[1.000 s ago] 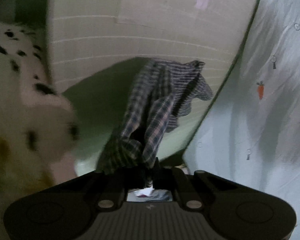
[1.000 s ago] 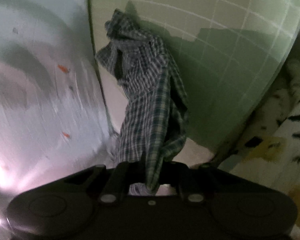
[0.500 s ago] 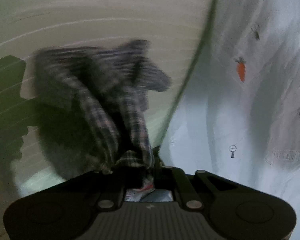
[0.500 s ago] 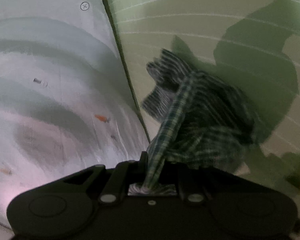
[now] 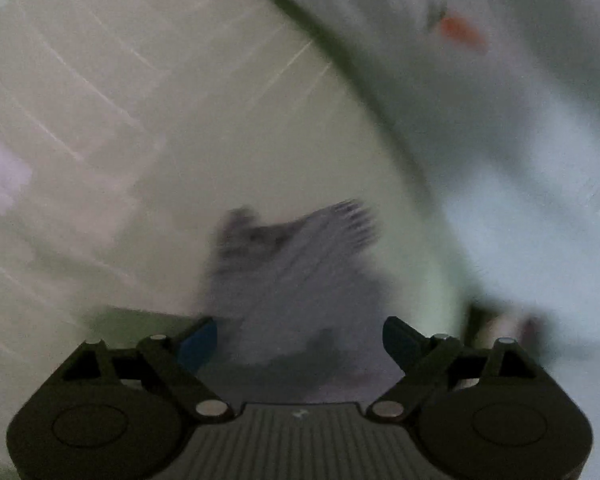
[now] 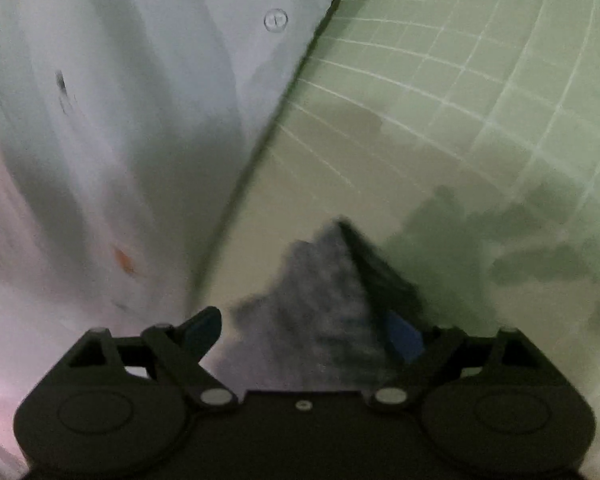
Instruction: Fold clothes
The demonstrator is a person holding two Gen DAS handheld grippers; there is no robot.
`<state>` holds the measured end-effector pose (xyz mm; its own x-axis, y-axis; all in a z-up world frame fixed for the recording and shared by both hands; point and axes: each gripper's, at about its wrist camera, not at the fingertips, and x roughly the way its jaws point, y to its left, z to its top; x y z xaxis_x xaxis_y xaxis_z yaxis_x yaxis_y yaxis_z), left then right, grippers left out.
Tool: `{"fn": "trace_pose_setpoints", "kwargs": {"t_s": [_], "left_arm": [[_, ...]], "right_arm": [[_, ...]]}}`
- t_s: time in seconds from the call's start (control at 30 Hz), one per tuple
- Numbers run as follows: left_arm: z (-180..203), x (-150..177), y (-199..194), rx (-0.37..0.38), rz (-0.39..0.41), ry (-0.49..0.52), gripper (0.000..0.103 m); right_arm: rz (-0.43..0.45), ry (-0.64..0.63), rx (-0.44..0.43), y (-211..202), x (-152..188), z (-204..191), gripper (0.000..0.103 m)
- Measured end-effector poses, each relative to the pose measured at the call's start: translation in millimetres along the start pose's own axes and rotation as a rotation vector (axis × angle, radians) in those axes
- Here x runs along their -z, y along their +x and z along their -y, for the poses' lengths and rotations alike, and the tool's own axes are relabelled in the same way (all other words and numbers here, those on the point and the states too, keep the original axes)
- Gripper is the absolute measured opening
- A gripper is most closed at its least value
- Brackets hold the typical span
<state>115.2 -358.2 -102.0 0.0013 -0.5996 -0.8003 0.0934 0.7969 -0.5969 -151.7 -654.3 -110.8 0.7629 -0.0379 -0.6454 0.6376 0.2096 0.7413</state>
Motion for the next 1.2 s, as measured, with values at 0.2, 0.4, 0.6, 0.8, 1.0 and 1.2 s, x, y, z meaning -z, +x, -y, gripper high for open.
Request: {"fn": "trace_pose_setpoints", "kwargs": {"t_s": [0.2,0.4,0.6,0.8,1.0,1.2], "left_arm": [[-1,25,19,-0.155,0.007,0.261,0.090],[19,21,35,-0.171,0.015,0.413,0.090],[24,11,57,-0.158,-0.003,0.456,0.091],[21,0,71,-0.130,-0.023,0.468,0.095],[30,-6,81,-0.101,-0.012,0.517,0.096],[35,-7,91,0.034,-0.019,0.472,0.061]], "right_arm": [[0.049,-0.384,0.085,-1,30,-22,0.092],[-0.012,-0.511,0.165,32,39,-33,0.093],[-0.009,-0.561,0.219,61,36,-30,0.100],[-0.026,-0.555,0.239,77,28,-23,0.102],[-0.053,-0.464,0.201,87,23,-15,0.103],[-0.126,-0.357,0.049,102,28,-20,0.102]]}}
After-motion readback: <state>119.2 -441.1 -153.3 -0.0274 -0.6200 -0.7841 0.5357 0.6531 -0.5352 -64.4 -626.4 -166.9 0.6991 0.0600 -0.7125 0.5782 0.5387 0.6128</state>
